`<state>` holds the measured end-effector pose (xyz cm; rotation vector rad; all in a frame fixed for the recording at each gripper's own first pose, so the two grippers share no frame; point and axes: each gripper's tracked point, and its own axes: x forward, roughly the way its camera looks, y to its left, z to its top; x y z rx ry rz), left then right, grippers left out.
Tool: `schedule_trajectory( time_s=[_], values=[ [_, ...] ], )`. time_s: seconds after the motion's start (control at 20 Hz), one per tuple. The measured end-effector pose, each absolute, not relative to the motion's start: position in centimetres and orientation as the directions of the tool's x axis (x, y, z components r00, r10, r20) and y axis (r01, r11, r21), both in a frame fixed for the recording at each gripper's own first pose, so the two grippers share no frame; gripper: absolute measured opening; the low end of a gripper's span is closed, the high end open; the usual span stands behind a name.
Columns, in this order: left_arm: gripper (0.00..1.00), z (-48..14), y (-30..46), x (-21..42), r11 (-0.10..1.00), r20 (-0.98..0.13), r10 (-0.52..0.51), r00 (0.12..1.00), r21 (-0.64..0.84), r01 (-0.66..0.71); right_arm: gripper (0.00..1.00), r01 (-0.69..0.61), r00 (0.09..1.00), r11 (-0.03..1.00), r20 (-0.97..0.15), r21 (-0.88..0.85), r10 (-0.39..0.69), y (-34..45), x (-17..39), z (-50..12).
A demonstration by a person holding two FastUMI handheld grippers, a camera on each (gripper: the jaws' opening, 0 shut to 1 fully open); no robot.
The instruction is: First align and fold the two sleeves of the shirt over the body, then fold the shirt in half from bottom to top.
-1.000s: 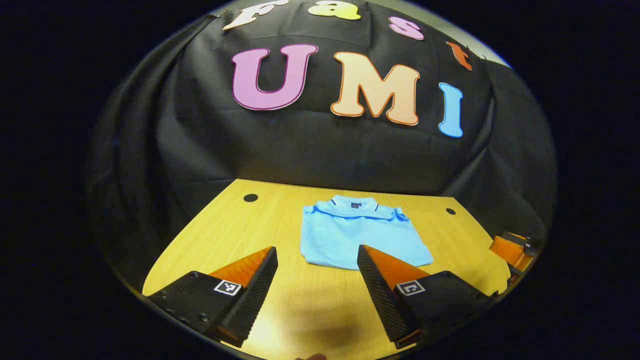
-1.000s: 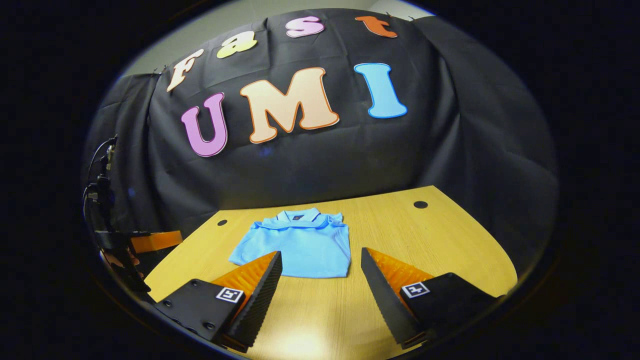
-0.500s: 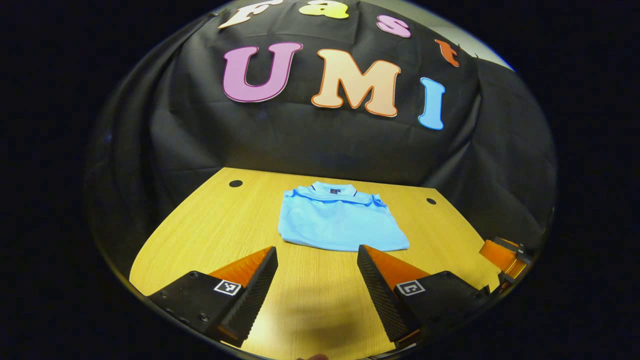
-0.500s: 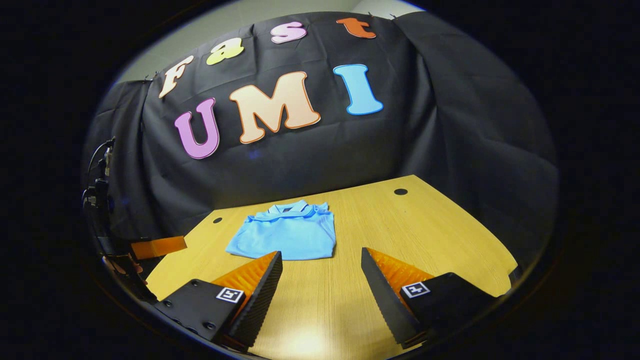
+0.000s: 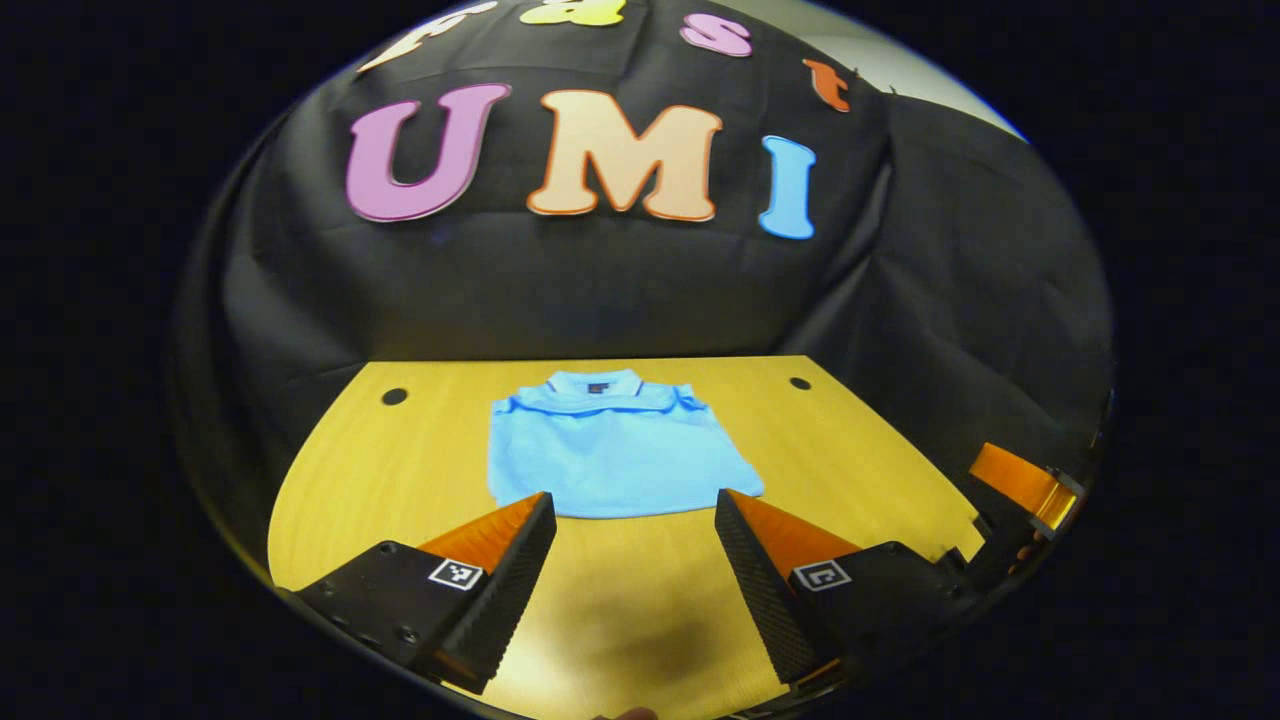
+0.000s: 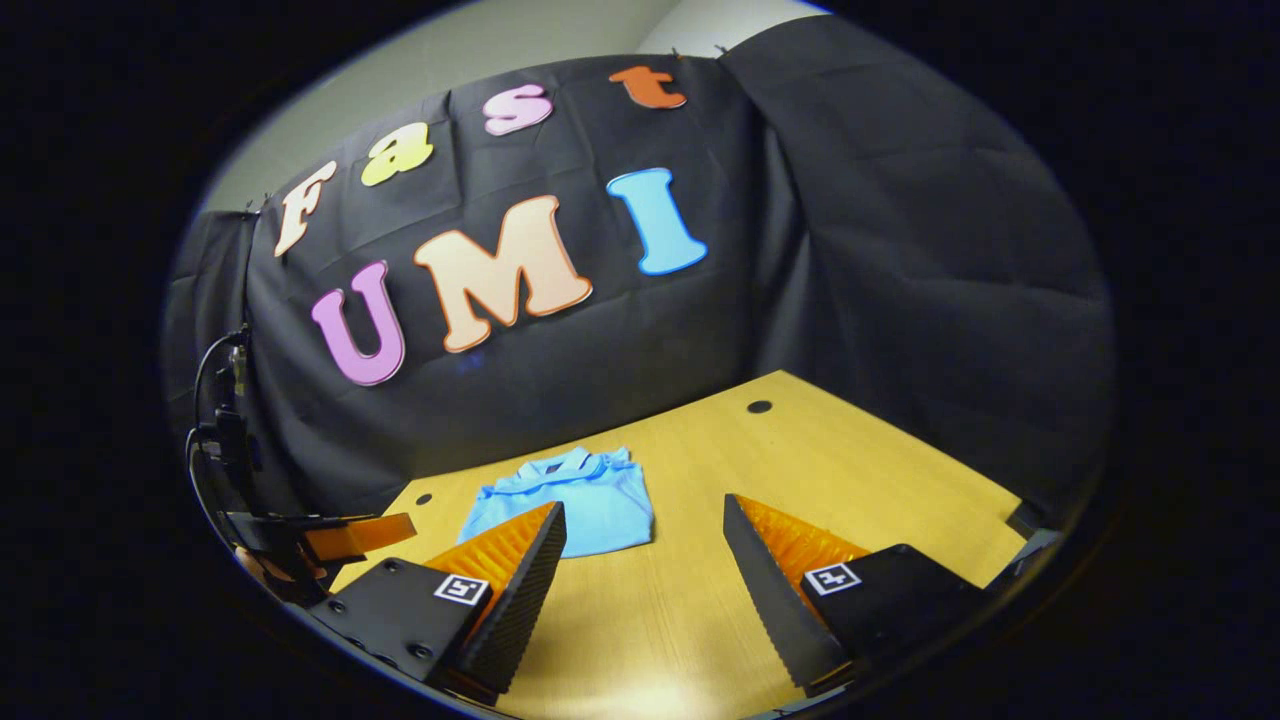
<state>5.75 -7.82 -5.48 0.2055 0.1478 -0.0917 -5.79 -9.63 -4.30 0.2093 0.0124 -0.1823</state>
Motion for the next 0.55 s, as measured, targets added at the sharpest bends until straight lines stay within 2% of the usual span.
schedule_trajectory(
  time_s=[0.2,0.3,0.4,0.45,0.55],
  values=[
    [0.96,-6.4,-14.7,7.2,0.944,-0.182,-0.225,0.957,0.204,0.260,0.98,0.318,0.945,0.920,-0.003,0.227,-0.326,-15.3,-10.0,-4.1],
    [0.96,-6.8,-18.0,7.2,0.931,-0.187,-0.252,0.950,0.222,0.290,0.98,0.354,0.931,0.904,0.002,0.239,-0.365,-18.6,-11.6,-4.0],
    [0.96,-7.0,-21.6,7.4,0.928,-0.169,-0.268,0.949,0.218,0.301,0.98,0.365,0.925,0.901,0.022,0.234,-0.380,-22.2,-12.5,-3.5],
    [0.96,-7.5,-23.7,7.6,0.931,-0.160,-0.273,0.949,0.204,0.302,0.94,0.360,0.926,0.905,0.031,0.227,-0.377,-24.3,-12.7,-3.3],
    [0.96,-8.6,-27.9,7.9,0.945,-0.144,-0.258,0.955,0.168,0.281,0.94,0.334,0.936,0.919,0.037,0.209,-0.349,-28.5,-12.4,-3.1]
  ],
)
